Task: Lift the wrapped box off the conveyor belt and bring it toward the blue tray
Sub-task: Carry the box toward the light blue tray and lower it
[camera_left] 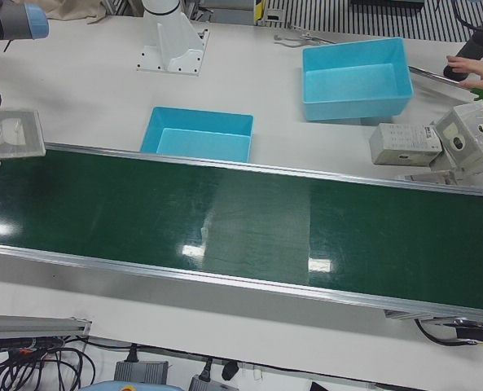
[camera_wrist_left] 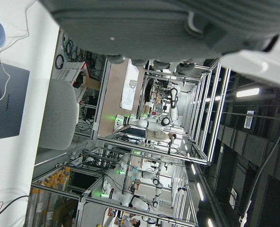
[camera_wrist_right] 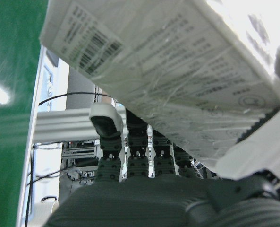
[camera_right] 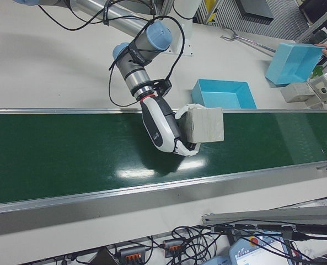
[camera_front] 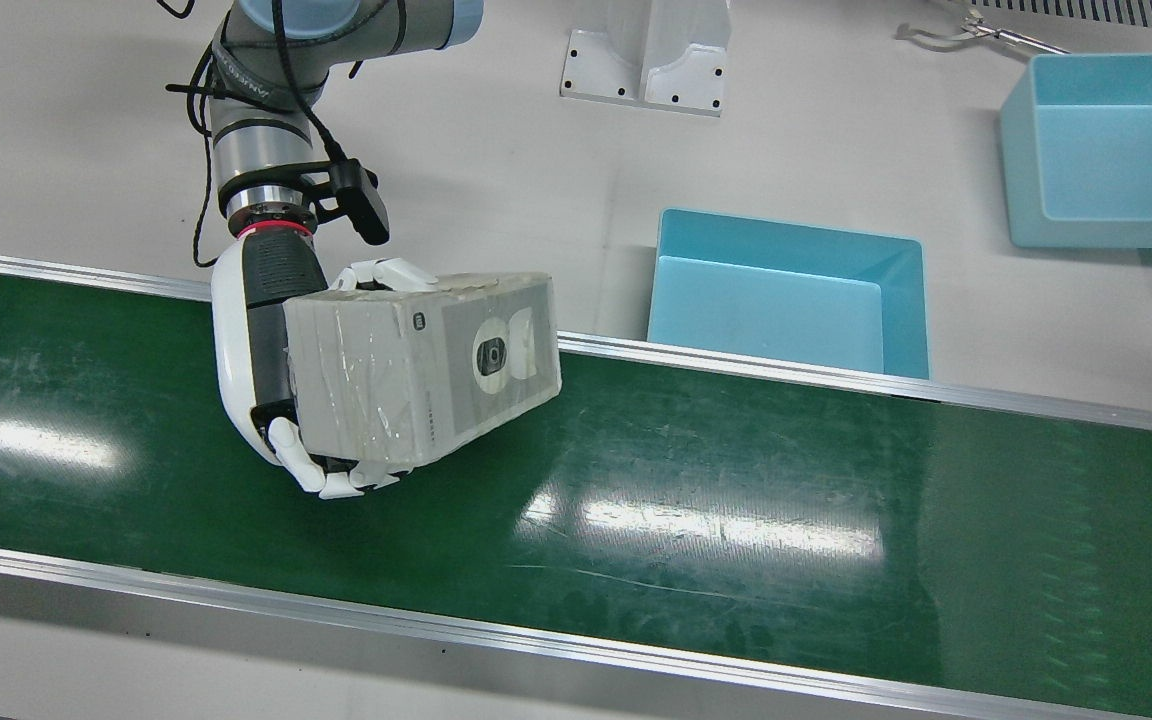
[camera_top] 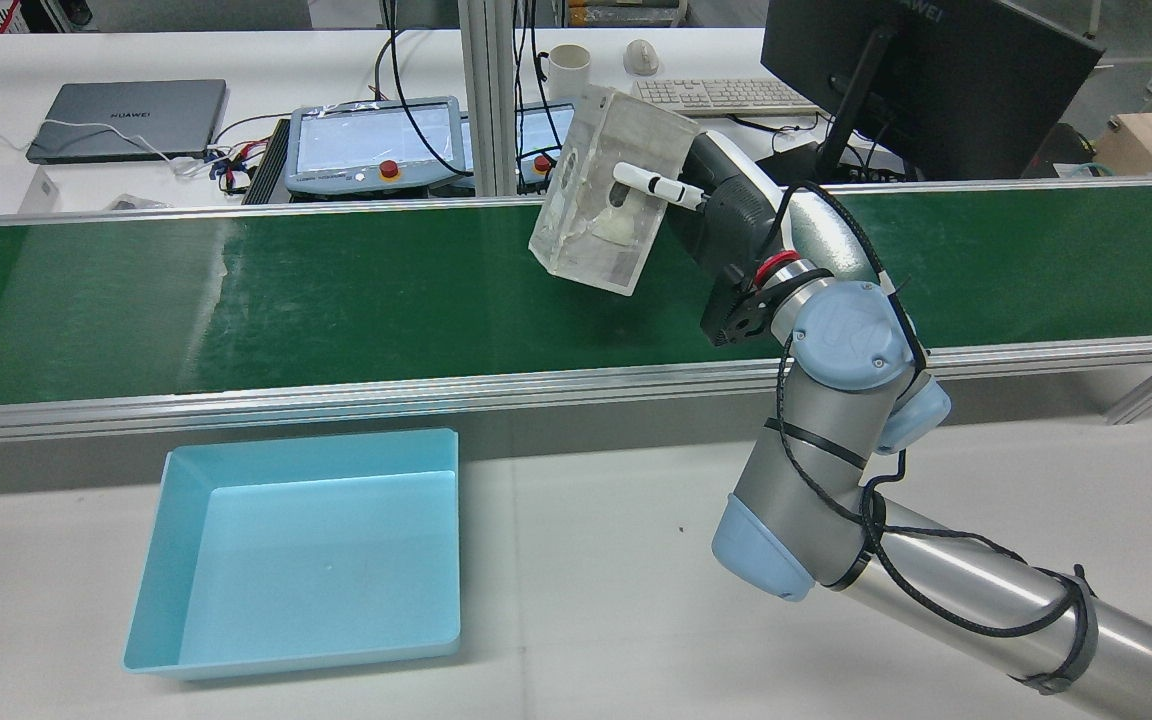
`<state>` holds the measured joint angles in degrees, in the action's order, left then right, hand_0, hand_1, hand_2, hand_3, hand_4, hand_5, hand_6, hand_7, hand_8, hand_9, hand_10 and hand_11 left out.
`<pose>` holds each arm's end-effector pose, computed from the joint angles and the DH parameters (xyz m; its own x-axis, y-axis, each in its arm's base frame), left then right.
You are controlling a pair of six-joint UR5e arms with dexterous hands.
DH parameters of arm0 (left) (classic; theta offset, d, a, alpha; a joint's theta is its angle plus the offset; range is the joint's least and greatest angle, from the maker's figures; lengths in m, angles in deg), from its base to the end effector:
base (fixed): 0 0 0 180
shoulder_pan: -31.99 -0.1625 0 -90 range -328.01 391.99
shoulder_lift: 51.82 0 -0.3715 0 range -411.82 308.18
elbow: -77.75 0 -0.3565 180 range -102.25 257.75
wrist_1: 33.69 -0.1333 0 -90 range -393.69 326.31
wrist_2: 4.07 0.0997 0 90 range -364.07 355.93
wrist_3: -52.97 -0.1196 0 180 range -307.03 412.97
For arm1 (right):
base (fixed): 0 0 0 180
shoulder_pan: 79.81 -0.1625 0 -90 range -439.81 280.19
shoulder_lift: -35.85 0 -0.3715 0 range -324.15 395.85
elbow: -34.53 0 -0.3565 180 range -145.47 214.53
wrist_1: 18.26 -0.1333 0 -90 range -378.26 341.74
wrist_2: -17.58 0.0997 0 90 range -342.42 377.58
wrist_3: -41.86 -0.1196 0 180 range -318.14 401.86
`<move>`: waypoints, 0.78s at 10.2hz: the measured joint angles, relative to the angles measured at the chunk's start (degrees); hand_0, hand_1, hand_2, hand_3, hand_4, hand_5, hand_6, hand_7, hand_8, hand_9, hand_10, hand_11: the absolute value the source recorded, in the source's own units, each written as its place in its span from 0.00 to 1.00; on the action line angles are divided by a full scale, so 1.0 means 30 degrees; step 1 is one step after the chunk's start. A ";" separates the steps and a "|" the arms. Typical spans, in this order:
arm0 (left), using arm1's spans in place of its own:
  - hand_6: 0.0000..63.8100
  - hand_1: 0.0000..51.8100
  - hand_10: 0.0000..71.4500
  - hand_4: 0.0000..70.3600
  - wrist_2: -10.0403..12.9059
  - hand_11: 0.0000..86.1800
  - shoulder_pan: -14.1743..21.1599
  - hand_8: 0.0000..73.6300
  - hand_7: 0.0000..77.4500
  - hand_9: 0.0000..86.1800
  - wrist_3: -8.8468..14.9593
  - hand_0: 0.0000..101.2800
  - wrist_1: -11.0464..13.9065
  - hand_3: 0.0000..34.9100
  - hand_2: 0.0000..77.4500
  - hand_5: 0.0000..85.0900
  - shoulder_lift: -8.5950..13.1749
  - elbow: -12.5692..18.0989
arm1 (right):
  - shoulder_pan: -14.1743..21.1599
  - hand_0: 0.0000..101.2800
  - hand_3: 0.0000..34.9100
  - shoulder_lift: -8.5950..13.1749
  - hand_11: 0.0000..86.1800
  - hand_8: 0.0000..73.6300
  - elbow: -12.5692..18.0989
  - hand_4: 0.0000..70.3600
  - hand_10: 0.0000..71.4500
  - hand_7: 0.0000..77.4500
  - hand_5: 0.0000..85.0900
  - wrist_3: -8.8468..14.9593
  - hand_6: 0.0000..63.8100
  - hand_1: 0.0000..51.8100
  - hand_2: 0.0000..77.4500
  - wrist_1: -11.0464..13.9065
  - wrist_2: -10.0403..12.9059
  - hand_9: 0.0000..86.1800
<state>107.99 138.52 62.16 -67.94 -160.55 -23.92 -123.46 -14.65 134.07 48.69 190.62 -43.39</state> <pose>-0.2357 -0.4836 0.4408 -0.9793 -0.0840 0.1842 -0.1778 -0.0788 -0.9809 -0.3039 -0.5543 0.2375 -0.9562 0.2877 -0.0544 0.1366 0.2740 -0.9520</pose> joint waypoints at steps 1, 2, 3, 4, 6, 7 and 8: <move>0.01 0.00 0.01 0.00 0.0000 0.01 -0.0001 0.01 0.01 0.01 0.0000 0.00 0.0000 0.00 0.01 0.01 -0.0001 0.0000 | 0.0242 0.40 0.00 0.0691 0.68 0.74 0.0630 0.26 0.77 0.57 0.68 0.0259 0.58 0.01 0.46 0.0554 -0.0005 0.56; 0.01 0.00 0.01 0.00 0.0000 0.01 -0.0001 0.01 0.01 0.01 0.0000 0.00 0.0000 0.00 0.01 0.01 0.0000 0.0000 | 0.0681 0.40 0.00 0.1397 0.77 0.75 0.1205 0.26 0.71 0.57 0.68 0.0773 0.58 0.01 0.46 0.0978 0.0007 0.56; 0.01 0.00 0.01 0.00 0.0000 0.01 -0.0001 0.01 0.01 0.01 0.0000 0.00 -0.0001 0.00 0.01 0.01 -0.0001 0.0001 | 0.1298 0.39 0.00 0.2114 0.82 0.77 0.1649 0.23 0.70 0.59 0.73 0.1451 0.59 0.01 0.46 0.1254 0.0039 0.56; 0.01 0.00 0.01 0.00 0.0000 0.01 -0.0001 0.01 0.01 0.01 0.0000 0.00 0.0000 0.00 0.01 0.01 0.0000 0.0001 | 0.1979 0.39 0.00 0.2681 0.82 0.77 0.1878 0.23 0.70 0.59 0.73 0.2104 0.59 0.01 0.46 0.1398 0.0100 0.56; 0.01 0.00 0.01 0.00 -0.0001 0.01 -0.0001 0.01 0.01 0.01 0.0000 0.00 0.0000 0.00 0.01 0.01 -0.0001 0.0000 | 0.3416 0.40 0.00 0.3471 0.82 0.78 0.1967 0.22 0.69 0.62 0.75 0.3420 0.60 0.01 0.46 0.1473 0.0294 0.58; 0.01 0.00 0.01 0.00 -0.0001 0.01 0.0000 0.01 0.01 0.01 -0.0001 0.00 0.0000 0.00 0.01 0.01 -0.0001 0.0000 | 0.4066 0.40 0.00 0.3655 0.82 0.78 0.1929 0.22 0.69 0.63 0.76 0.3875 0.60 0.00 0.51 0.1473 0.0453 0.59; 0.01 0.00 0.01 0.00 -0.0001 0.01 0.0000 0.01 0.01 0.01 -0.0001 0.00 0.0000 0.00 0.01 0.01 0.0000 0.0000 | 0.4598 0.42 0.00 0.3750 0.82 0.78 0.1806 0.22 0.69 0.63 0.76 0.4170 0.60 0.00 0.51 0.1468 0.0620 0.59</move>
<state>107.99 138.52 62.15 -67.94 -160.56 -23.92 -109.67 -3.40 139.49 61.20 195.03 -41.53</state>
